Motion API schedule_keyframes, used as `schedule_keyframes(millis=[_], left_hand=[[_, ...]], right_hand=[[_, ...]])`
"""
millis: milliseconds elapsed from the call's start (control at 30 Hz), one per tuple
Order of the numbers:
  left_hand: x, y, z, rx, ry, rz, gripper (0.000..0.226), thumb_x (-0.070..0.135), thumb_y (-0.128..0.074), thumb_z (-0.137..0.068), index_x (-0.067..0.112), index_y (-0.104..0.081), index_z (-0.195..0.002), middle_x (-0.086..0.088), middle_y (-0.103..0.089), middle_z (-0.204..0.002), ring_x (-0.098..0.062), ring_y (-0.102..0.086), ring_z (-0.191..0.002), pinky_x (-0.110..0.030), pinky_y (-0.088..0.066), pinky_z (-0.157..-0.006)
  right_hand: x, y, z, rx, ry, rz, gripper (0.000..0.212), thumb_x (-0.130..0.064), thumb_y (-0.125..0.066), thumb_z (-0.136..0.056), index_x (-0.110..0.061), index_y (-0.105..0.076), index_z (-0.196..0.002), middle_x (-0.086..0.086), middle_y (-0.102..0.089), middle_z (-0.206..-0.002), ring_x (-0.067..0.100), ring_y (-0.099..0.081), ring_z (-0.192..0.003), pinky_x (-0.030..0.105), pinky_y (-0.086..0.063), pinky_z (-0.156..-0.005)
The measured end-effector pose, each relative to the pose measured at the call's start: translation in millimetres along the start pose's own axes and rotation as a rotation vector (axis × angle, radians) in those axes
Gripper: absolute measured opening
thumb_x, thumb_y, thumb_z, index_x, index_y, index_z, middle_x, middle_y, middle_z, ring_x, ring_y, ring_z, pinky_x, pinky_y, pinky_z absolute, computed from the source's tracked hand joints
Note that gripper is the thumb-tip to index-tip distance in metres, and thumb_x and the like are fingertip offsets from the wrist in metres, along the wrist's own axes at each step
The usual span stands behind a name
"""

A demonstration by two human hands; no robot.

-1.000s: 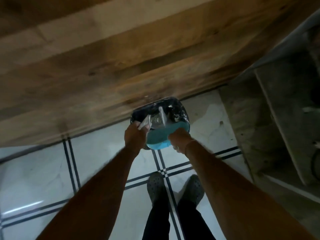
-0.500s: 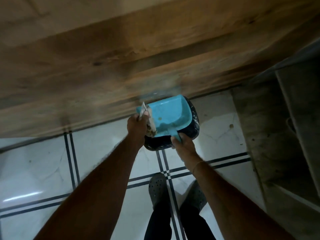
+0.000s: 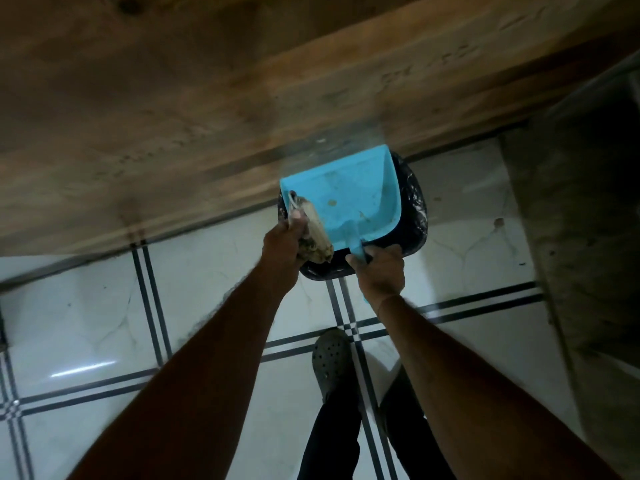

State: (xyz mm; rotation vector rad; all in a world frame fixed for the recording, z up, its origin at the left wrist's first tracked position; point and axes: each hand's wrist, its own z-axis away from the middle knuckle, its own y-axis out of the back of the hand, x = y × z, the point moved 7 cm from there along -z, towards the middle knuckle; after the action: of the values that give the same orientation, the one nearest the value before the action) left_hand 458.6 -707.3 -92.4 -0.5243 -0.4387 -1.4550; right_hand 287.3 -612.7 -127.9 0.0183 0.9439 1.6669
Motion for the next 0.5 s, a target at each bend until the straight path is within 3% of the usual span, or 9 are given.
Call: schedule_keyframes(millis=[100, 167, 267, 333, 400, 500], left_hand=[[0.3, -0.5, 6.0, -0.022, 0.010, 0.012, 0.043, 0.034, -0.045, -0.111, 0.001, -0.060, -0.133, -0.016, -0.073, -0.123, -0.031, -0.073, -0.110, -0.046, -0.059, -0.095], [4.1, -1.2, 16.4, -0.041, 0.017, 0.034, 0.040, 0.033, -0.043, -0.111, 0.003, -0.061, -0.131, -0.013, -0.077, -0.118, -0.028, -0.075, -0.106, -0.041, -0.063, -0.085], [16.1, -14.6, 50.9, -0.053, 0.037, 0.066, 0.042, 0.030, -0.042, -0.111, 0.003, -0.057, -0.139, -0.013, -0.074, -0.124, -0.026, -0.074, -0.106, -0.036, -0.064, -0.076], [23.6, -32.4, 87.5, -0.076, 0.061, 0.083, 0.046, 0.029, -0.040, -0.111, 0.002, -0.050, -0.147, -0.017, -0.066, -0.137, -0.032, -0.070, -0.116, -0.044, -0.063, -0.085], [32.0, -53.1, 131.3, -0.112, 0.104, 0.119, 0.050, 0.029, -0.038, -0.111, 0.001, -0.045, -0.153, -0.023, -0.057, -0.148, -0.040, -0.057, -0.134, -0.057, -0.049, -0.109], [47.4, -89.4, 203.6, -0.198, 0.155, 0.103, 0.056, 0.035, -0.036, -0.110, 0.000, -0.044, -0.153, -0.027, -0.051, -0.152, -0.045, -0.048, -0.142, -0.064, -0.034, -0.119]], right_hand=[[-1.2, 4.0, -0.4, -0.015, 0.000, 0.034, 0.055, -0.045, -0.077, -0.086, -0.014, -0.067, -0.130, 0.012, -0.045, -0.134, 0.033, -0.056, -0.121, 0.042, -0.055, -0.094], [-3.3, 17.0, 8.2, 0.020, 0.016, 0.018, 0.057, -0.043, -0.076, -0.087, -0.014, -0.062, -0.133, 0.012, -0.044, -0.135, 0.033, -0.056, -0.121, 0.044, -0.056, -0.093], [-7.0, 49.1, 35.9, 0.008, 0.010, -0.267, 0.044, -0.034, -0.074, -0.092, -0.013, -0.063, -0.129, 0.011, -0.058, -0.131, 0.027, -0.062, -0.115, 0.042, -0.055, -0.097], [-11.0, 70.5, 65.7, -0.140, -0.059, -0.541, 0.037, -0.032, -0.069, -0.097, -0.014, -0.064, -0.129, 0.013, -0.067, -0.127, 0.030, -0.067, -0.114, 0.040, -0.055, -0.091], [-27.8, 98.9, 106.6, -0.318, -0.084, -0.749, 0.034, -0.036, -0.060, -0.102, -0.016, -0.063, -0.130, 0.014, -0.069, -0.130, 0.031, -0.067, -0.117, 0.038, -0.055, -0.086], [-57.8, 158.8, 170.0, -0.425, -0.013, -0.847, 0.036, -0.052, -0.046, -0.104, -0.030, -0.068, -0.123, 0.003, -0.075, -0.123, 0.020, -0.073, -0.110, 0.035, -0.058, -0.086]])
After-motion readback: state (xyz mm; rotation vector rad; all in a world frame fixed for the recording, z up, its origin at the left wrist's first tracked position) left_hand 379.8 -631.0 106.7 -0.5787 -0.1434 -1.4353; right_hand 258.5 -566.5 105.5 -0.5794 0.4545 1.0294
